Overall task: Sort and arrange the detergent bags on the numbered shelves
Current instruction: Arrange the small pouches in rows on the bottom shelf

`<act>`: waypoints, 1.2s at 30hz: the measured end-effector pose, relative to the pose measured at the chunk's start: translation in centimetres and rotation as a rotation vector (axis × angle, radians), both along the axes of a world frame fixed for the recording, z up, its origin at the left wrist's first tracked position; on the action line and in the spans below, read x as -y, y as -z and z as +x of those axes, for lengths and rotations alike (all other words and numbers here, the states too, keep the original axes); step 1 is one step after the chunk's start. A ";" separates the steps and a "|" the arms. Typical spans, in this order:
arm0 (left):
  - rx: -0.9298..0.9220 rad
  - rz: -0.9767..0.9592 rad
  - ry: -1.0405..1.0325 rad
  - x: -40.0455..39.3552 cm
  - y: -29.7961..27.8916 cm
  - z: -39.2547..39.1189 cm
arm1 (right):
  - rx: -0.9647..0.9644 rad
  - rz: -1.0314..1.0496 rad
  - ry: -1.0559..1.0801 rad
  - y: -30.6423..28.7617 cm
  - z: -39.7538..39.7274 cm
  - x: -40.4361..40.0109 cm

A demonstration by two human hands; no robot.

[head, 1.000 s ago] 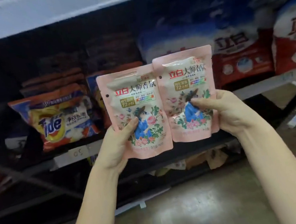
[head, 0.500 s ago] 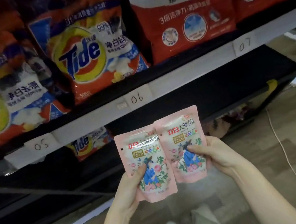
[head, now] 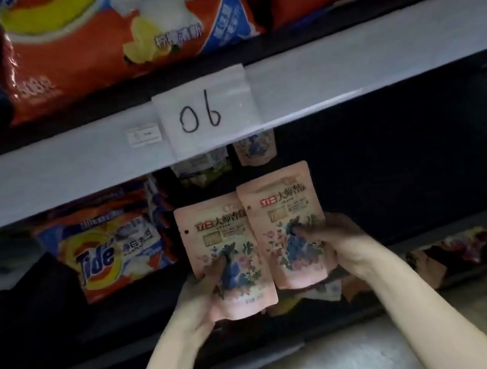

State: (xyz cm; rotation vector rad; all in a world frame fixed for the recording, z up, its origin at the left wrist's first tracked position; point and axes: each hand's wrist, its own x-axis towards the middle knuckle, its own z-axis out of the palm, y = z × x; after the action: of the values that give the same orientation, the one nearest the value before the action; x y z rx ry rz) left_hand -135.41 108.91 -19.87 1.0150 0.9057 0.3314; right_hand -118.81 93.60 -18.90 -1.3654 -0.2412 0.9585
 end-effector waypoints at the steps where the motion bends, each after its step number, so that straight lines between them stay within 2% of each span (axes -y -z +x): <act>1: 0.001 0.028 -0.027 -0.8 0.6 0.8 | 0.019 0.024 -0.013 0.4 0.8 -1.0; 8: 0.029 0.093 -0.131 -6.7 4.2 6.7 | 0.071 0.188 -0.045 2.6 5.8 -6.8; 12: 0.198 0.218 -0.038 -8.1 4.2 8.2 | 0.141 0.250 -0.050 3.4 7.9 -8.9; 17: 0.240 0.367 -0.030 -10.5 5.0 11.1 | 0.247 0.288 -0.018 4.3 10.9 -10.6; 27: 0.231 0.519 -0.068 -14.0 5.5 19.2 | 0.328 0.316 0.288 6.5 15.4 -10.9; 32: 0.272 0.497 -0.012 -13.6 5.8 22.4 | 0.272 0.380 0.384 6.6 15.9 -11.2; 36: 0.279 0.525 0.024 -12.9 6.8 24.6 | 0.230 0.332 0.468 7.0 16.2 -11.0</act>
State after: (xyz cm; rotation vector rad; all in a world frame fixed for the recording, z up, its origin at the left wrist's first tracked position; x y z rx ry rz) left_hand -110.82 121.82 -26.70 1.4164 0.5605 0.6962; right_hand -102.59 104.56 -25.94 -1.1502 -0.2283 0.3519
